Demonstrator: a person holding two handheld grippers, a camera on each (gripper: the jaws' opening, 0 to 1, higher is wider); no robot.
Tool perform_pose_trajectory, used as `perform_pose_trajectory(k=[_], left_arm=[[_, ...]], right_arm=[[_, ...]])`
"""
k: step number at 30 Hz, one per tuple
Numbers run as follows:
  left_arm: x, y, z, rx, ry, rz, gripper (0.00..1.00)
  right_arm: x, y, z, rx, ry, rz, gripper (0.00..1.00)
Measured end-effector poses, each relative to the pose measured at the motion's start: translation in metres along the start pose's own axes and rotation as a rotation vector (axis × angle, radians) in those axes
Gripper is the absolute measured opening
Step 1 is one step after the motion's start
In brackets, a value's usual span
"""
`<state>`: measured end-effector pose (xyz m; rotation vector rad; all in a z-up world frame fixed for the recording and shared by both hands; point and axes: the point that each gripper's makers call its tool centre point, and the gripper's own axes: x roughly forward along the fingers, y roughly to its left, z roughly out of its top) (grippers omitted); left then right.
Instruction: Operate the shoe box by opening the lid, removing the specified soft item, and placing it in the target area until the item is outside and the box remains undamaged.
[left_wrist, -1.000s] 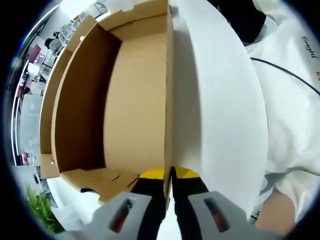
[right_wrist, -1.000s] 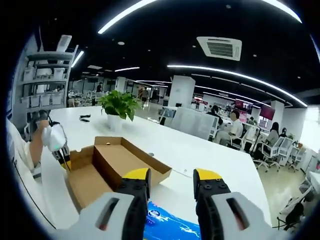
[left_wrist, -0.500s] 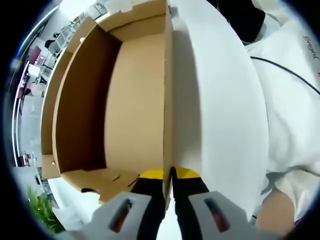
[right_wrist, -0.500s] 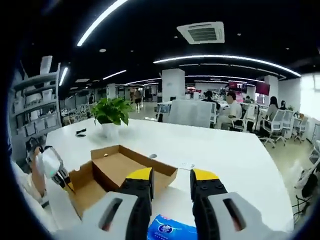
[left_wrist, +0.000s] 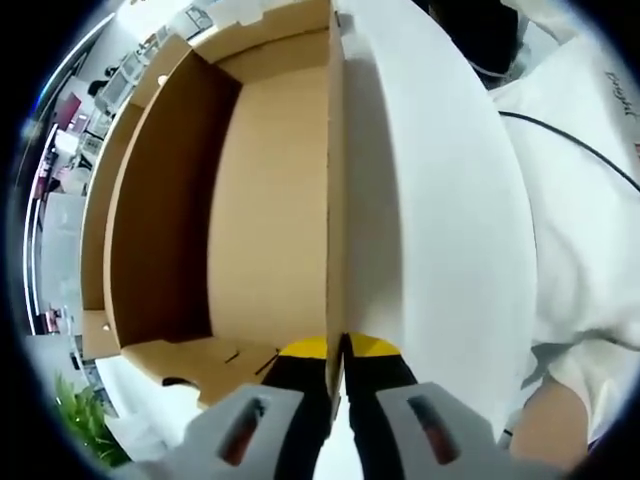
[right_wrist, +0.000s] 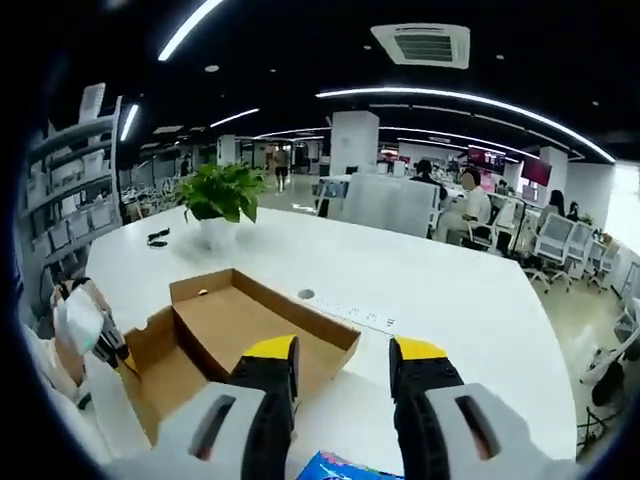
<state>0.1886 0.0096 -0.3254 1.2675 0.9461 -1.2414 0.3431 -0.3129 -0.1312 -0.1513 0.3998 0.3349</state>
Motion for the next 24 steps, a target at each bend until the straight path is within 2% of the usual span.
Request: perform_pose_trajectory(k=[1, 2, 4, 5, 6, 7, 8, 11, 13, 14, 17, 22, 24], left_arm=[[0.000, 0.000, 0.000, -0.001, 0.000, 0.000, 0.03], [0.000, 0.000, 0.000, -0.002, 0.002, 0.000, 0.03], [0.000, 0.000, 0.000, -0.001, 0.003, 0.003, 0.03], [0.000, 0.000, 0.000, 0.001, 0.003, 0.003, 0.03], [0.000, 0.000, 0.000, 0.001, 0.001, 0.003, 0.03], [0.000, 0.000, 0.000, 0.002, 0.000, 0.002, 0.03], [0.000, 0.000, 0.000, 0.002, 0.000, 0.001, 0.03], [0.000, 0.000, 0.000, 0.001, 0.001, -0.002, 0.03], [0.000, 0.000, -0.001, 0.000, 0.002, 0.000, 0.03], [0.000, 0.000, -0.001, -0.001, 0.002, 0.001, 0.03], [0.000, 0.000, -0.001, 0.004, -0.001, -0.002, 0.03], [0.000, 0.000, -0.001, 0.001, 0.001, 0.002, 0.03], [0.000, 0.000, -0.001, -0.002, 0.002, 0.000, 0.03]], right_arm=[[0.001, -0.004, -0.002, -0.039, 0.018, -0.014, 0.24], [0.003, -0.010, -0.010, -0.090, 0.075, -0.049, 0.16], [0.010, -0.009, -0.006, -0.063, 0.054, -0.061, 0.21], [0.011, -0.006, -0.008, -0.042, 0.073, -0.050, 0.24], [0.013, 0.002, -0.008, -0.028, 0.088, -0.010, 0.24], [0.016, -0.002, -0.004, -0.022, 0.074, -0.029, 0.24], [0.017, -0.002, -0.003, -0.022, 0.069, -0.039, 0.24], [0.026, -0.005, -0.010, -0.081, 0.112, -0.058, 0.27], [0.030, 0.000, -0.012, -0.048, 0.122, -0.022, 0.27], [0.031, 0.001, -0.014, -0.022, 0.139, -0.021, 0.28], [0.036, 0.000, -0.012, -0.004, 0.136, -0.023, 0.32], [0.044, 0.004, -0.019, -0.002, 0.170, -0.002, 0.31], [0.045, 0.004, -0.014, -0.020, 0.157, -0.006, 0.30]])
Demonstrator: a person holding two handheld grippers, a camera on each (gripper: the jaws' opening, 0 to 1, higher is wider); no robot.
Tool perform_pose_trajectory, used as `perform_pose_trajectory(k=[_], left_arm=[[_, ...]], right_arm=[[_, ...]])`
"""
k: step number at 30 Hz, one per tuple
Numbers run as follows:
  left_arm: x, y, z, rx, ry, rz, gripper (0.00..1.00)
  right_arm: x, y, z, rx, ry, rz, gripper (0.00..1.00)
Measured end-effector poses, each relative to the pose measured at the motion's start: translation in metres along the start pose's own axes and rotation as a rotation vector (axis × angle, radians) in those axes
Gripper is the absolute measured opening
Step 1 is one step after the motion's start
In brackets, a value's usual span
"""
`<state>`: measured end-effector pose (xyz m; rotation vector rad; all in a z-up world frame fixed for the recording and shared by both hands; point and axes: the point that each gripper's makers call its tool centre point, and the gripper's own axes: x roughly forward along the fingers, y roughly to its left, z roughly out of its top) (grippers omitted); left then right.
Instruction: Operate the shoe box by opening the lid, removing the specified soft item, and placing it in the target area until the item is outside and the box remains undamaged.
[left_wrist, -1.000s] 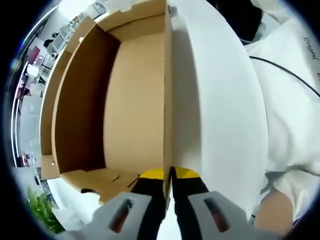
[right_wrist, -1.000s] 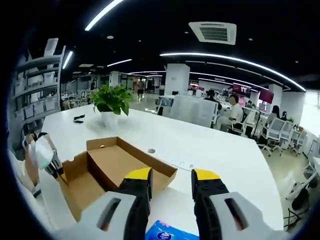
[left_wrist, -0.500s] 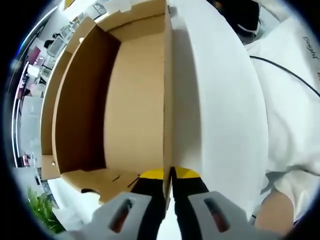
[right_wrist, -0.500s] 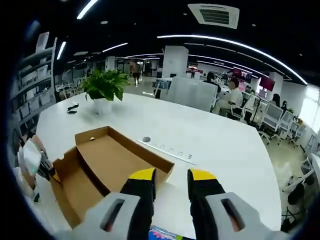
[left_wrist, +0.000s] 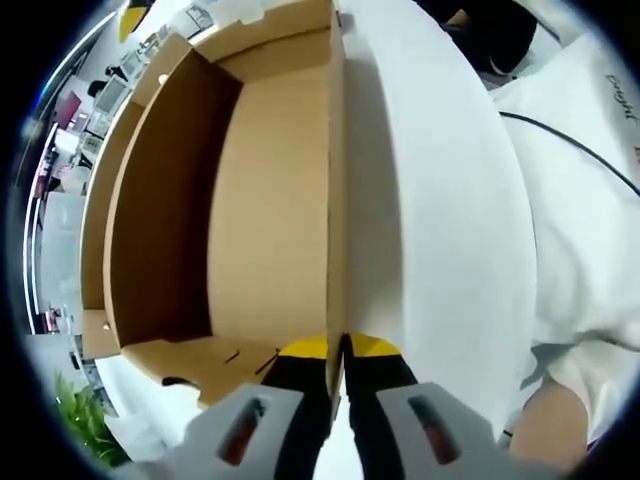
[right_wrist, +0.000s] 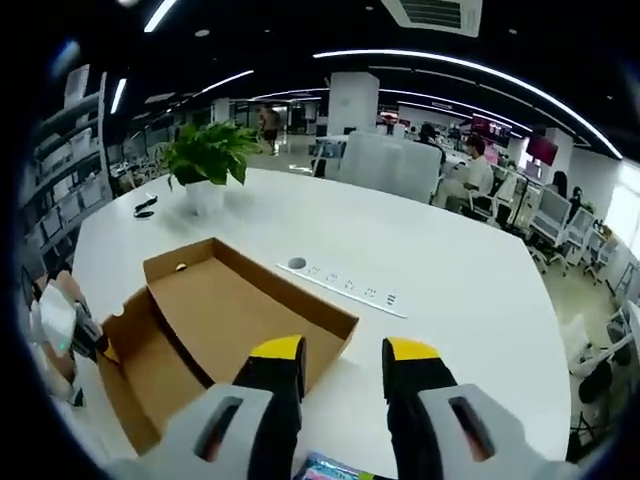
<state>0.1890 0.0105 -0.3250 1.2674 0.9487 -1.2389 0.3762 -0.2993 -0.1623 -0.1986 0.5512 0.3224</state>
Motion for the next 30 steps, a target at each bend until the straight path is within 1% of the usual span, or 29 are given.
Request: perform_pose_trajectory(k=[2, 3, 4, 5, 6, 7, 8, 9, 10, 11, 12, 13, 14, 15, 16, 17, 18, 19, 20, 24, 26, 27, 28, 29, 30], left_arm=[[0.000, 0.000, 0.000, -0.001, 0.000, -0.001, 0.03], [0.000, 0.000, 0.000, 0.000, 0.000, -0.001, 0.03], [0.000, 0.000, 0.000, -0.001, 0.000, -0.001, 0.03], [0.000, 0.000, 0.000, 0.000, 0.001, -0.001, 0.03], [0.000, 0.000, 0.000, 0.003, -0.002, 0.001, 0.03], [0.000, 0.000, 0.000, 0.005, -0.003, 0.001, 0.03], [0.000, 0.000, 0.000, 0.004, -0.004, 0.003, 0.04], [0.000, 0.000, 0.000, 0.005, -0.004, 0.007, 0.04], [0.000, 0.000, 0.000, 0.006, -0.003, 0.008, 0.04], [0.000, 0.000, 0.000, 0.007, -0.002, 0.010, 0.04], [0.000, 0.000, 0.000, 0.007, -0.003, 0.012, 0.04], [0.000, 0.001, 0.000, 0.007, -0.005, 0.012, 0.04], [0.000, 0.001, 0.000, 0.008, -0.006, 0.009, 0.03], [0.000, 0.001, 0.000, 0.005, -0.003, 0.004, 0.03], [0.000, 0.000, 0.000, 0.004, -0.001, 0.002, 0.03], [0.000, 0.000, 0.000, 0.004, 0.000, 0.001, 0.03], [0.000, 0.000, 0.000, 0.005, 0.000, 0.001, 0.03], [0.000, 0.000, 0.000, 0.006, -0.002, 0.001, 0.03], [0.000, 0.000, 0.000, 0.009, -0.003, 0.000, 0.03], [0.000, 0.000, 0.000, 0.008, -0.004, -0.013, 0.03], [0.000, -0.001, 0.000, 0.008, -0.004, -0.010, 0.03], [0.000, -0.001, 0.000, 0.008, -0.005, -0.009, 0.03], [0.000, -0.001, 0.000, 0.010, -0.005, -0.007, 0.03], [0.000, -0.001, 0.000, 0.014, -0.006, -0.006, 0.03], [0.000, -0.001, 0.000, 0.013, -0.006, -0.005, 0.03]], right_arm=[[0.001, -0.002, 0.006, 0.007, -0.004, -0.005, 0.29], [0.003, -0.003, 0.007, 0.019, 0.007, -0.015, 0.27], [0.007, -0.007, 0.009, 0.022, 0.023, -0.039, 0.22], [0.012, -0.008, 0.012, 0.024, 0.043, -0.045, 0.18], [0.015, -0.010, 0.013, 0.009, 0.068, -0.046, 0.17], [0.017, -0.014, 0.016, 0.016, 0.076, -0.058, 0.21], [0.018, -0.014, 0.019, 0.046, 0.068, -0.058, 0.25], [0.020, -0.008, 0.019, 0.095, 0.081, -0.018, 0.27], [0.020, -0.006, 0.017, 0.111, 0.092, -0.005, 0.27], [0.024, -0.009, 0.016, 0.108, 0.092, -0.011, 0.25], [0.026, -0.008, 0.013, 0.104, 0.109, -0.014, 0.23], [0.028, -0.009, 0.010, 0.092, 0.127, -0.024, 0.23], [0.032, -0.010, 0.008, 0.086, 0.122, -0.046, 0.23], [0.034, -0.009, 0.006, 0.087, 0.131, -0.041, 0.24], [0.036, -0.008, 0.003, 0.103, 0.136, -0.039, 0.25], [0.036, -0.005, 0.000, 0.170, 0.139, -0.045, 0.28], [0.036, -0.003, -0.001, 0.179, 0.141, -0.034, 0.30], [0.035, -0.003, 0.002, 0.182, 0.128, -0.019, 0.31], [0.036, -0.005, 0.003, 0.190, 0.131, -0.020, 0.31], [0.037, -0.006, 0.000, 0.169, 0.143, -0.045, 0.31], [0.038, -0.008, -0.006, 0.130, 0.161, -0.072, 0.31], [0.038, -0.008, -0.008, 0.113, 0.170, -0.077, 0.33], [0.039, -0.011, -0.009, 0.087, 0.169, -0.096, 0.37], [0.039, -0.016, -0.007, 0.037, 0.138, -0.138, 0.40], [0.039, -0.016, -0.008, 0.031, 0.129, -0.152, 0.40]])
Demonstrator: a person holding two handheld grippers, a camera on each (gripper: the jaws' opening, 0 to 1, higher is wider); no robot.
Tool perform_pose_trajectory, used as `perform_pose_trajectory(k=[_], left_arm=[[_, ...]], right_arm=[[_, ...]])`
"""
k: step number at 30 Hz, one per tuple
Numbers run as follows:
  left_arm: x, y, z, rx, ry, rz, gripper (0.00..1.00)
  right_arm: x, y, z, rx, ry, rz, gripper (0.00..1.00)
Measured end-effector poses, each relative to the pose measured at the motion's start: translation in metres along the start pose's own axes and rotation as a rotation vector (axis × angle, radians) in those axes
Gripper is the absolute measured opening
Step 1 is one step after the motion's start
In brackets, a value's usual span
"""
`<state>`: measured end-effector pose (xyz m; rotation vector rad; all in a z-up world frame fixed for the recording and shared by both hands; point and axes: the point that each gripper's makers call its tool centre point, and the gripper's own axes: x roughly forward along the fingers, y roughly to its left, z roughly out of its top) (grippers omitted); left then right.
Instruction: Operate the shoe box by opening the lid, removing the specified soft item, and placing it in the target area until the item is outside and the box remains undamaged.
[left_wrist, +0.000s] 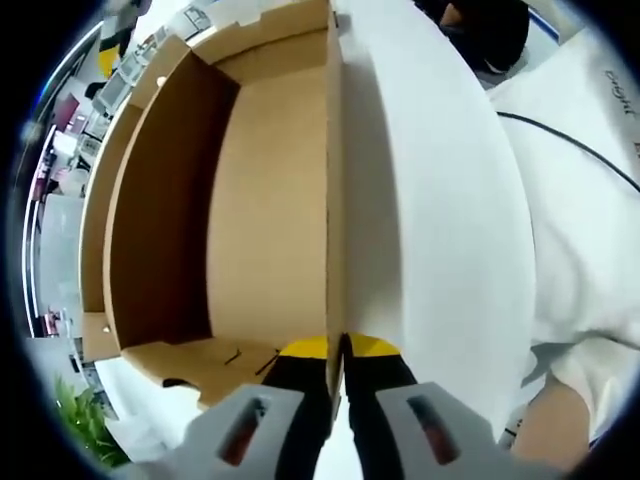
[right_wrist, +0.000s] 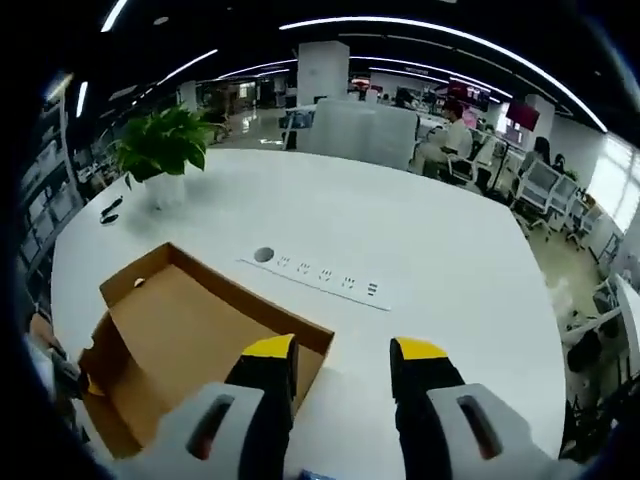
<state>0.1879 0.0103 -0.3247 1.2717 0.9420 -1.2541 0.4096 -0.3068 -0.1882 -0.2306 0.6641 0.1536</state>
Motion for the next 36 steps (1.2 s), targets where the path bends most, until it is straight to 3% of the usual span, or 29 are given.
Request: perform_pose_trajectory(k=[3, 7, 10, 12, 14, 16, 20, 26, 28, 32, 36], left_arm=[[0.000, 0.000, 0.000, -0.002, 0.003, -0.004, 0.03], [0.000, -0.001, 0.000, -0.003, 0.002, -0.003, 0.03], [0.000, -0.001, 0.000, -0.002, 0.001, 0.007, 0.03], [0.000, -0.001, 0.000, 0.001, -0.001, 0.008, 0.03], [0.000, 0.000, 0.001, 0.002, 0.000, 0.002, 0.03], [0.000, 0.000, 0.001, -0.001, 0.004, -0.004, 0.03], [0.001, -0.001, 0.001, -0.003, 0.004, -0.006, 0.03], [0.000, 0.000, 0.000, 0.006, -0.001, 0.005, 0.03], [0.000, 0.000, 0.000, -0.002, 0.000, 0.000, 0.03], [0.000, 0.000, 0.000, 0.004, -0.001, 0.006, 0.03], [0.000, 0.000, 0.000, 0.001, -0.003, 0.005, 0.03]], right_arm=[[0.003, 0.016, -0.011, 0.092, 0.025, 0.078, 0.39], [0.008, 0.010, -0.017, -0.023, 0.065, 0.018, 0.34], [0.012, 0.009, -0.020, -0.080, 0.085, 0.020, 0.31], [0.017, 0.000, -0.024, -0.141, 0.112, -0.037, 0.30], [0.022, 0.017, -0.022, 0.012, 0.096, 0.058, 0.28], [0.025, 0.024, -0.024, 0.057, 0.106, 0.095, 0.29], [0.034, 0.017, -0.029, -0.055, 0.145, 0.029, 0.27], [0.038, 0.018, -0.031, -0.008, 0.173, 0.037, 0.22], [0.040, 0.023, -0.040, 0.064, 0.214, 0.068, 0.21], [0.049, 0.022, -0.056, -0.002, 0.250, 0.039, 0.20], [0.052, 0.027, -0.057, 0.019, 0.239, 0.048, 0.20]])
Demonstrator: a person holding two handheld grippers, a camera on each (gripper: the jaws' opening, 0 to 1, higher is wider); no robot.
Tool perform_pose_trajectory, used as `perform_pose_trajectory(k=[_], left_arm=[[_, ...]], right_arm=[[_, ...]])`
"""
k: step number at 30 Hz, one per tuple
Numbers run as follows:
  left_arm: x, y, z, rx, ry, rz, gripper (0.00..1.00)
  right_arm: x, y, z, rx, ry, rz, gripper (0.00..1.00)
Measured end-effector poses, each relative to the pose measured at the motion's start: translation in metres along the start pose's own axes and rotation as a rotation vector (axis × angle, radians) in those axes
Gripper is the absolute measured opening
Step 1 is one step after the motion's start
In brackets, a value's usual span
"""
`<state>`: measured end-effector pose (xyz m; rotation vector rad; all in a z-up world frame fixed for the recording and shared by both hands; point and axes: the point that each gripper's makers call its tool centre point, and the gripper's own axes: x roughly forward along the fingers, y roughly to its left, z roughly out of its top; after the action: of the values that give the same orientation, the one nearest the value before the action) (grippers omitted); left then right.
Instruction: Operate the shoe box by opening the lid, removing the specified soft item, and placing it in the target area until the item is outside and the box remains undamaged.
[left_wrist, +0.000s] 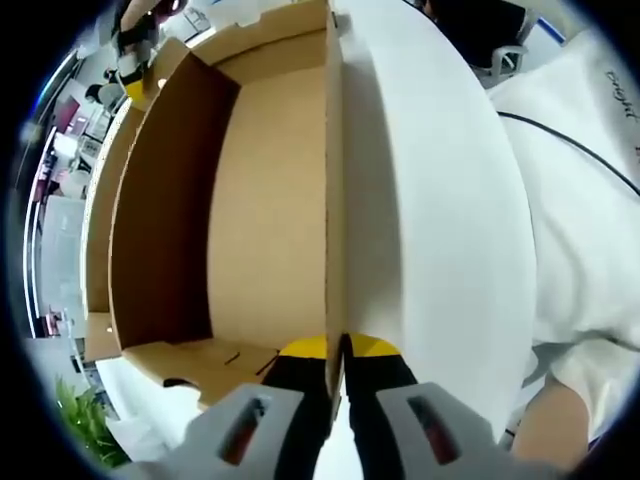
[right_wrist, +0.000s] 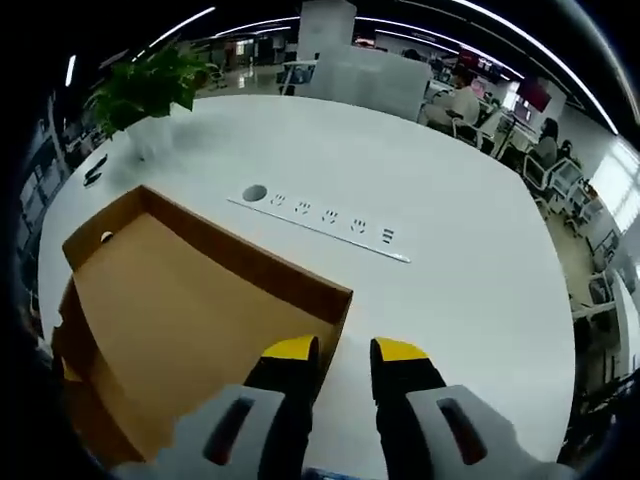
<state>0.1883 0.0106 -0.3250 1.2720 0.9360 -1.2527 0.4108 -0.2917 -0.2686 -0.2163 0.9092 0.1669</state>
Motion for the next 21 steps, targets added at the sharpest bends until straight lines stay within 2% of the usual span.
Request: perform_pose_trajectory(k=[6, 13, 16, 21], left_arm=[[0.000, 0.001, 0.000, 0.001, -0.002, 0.004, 0.03], [0.001, 0.000, 0.000, 0.004, -0.002, 0.008, 0.03], [0.001, 0.001, 0.000, 0.006, -0.005, 0.011, 0.03], [0.001, 0.001, 0.001, 0.007, -0.005, 0.013, 0.04]], right_arm=[[0.003, 0.003, -0.005, -0.009, 0.019, -0.008, 0.19], [0.006, 0.013, -0.007, 0.018, 0.031, 0.029, 0.17], [0.006, 0.012, -0.008, -0.009, 0.037, 0.007, 0.08], [0.006, 0.011, -0.009, -0.011, 0.041, 0.003, 0.08]])
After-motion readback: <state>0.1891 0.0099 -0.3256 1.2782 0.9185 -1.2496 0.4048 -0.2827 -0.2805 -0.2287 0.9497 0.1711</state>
